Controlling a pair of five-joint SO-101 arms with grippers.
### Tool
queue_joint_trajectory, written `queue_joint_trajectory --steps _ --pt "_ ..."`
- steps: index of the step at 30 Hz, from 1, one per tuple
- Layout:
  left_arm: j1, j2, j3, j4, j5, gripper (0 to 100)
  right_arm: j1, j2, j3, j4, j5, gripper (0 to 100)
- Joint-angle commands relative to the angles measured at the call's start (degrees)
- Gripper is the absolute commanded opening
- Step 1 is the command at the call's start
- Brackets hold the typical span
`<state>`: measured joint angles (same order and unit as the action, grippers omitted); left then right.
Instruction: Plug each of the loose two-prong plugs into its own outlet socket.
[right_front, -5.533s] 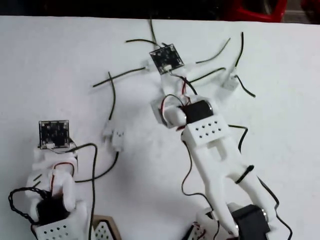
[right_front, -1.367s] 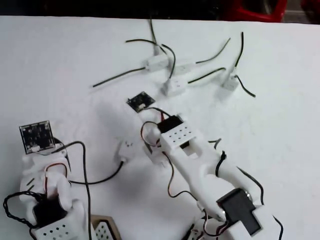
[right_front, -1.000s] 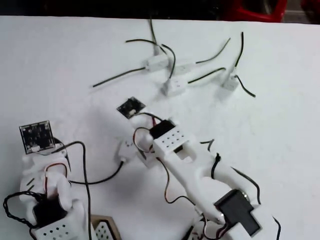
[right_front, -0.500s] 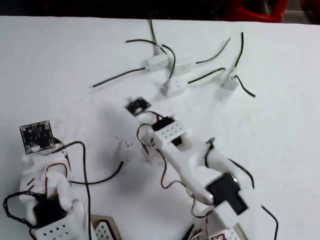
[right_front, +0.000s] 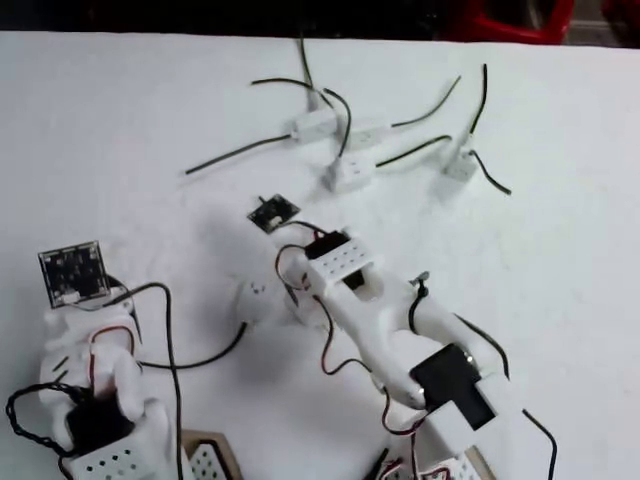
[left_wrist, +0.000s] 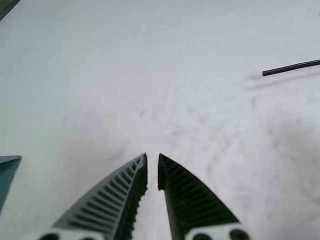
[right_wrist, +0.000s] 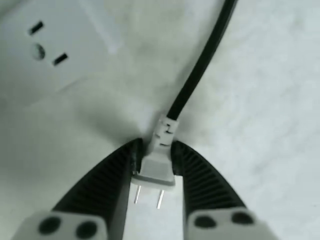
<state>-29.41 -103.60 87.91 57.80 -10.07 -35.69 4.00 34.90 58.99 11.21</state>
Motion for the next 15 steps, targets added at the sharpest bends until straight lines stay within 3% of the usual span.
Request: queue_joint_trajectory --steps 1,4,15 --pt "-0.48 -0.66 -2.20 -1.41 0.62 6 -0.13 0.13 -3.60 6.11 0.18 12.4" --pt "-0.48 -0.66 -2.20 -1.41 0.62 6 -0.13 -0.40 -8.18 12.53 0.00 17.2" --pt "-0.48 -0.66 -2.20 -1.41 0.62 6 -0.31 -9.71 -8.44 17.01 0.00 13.8"
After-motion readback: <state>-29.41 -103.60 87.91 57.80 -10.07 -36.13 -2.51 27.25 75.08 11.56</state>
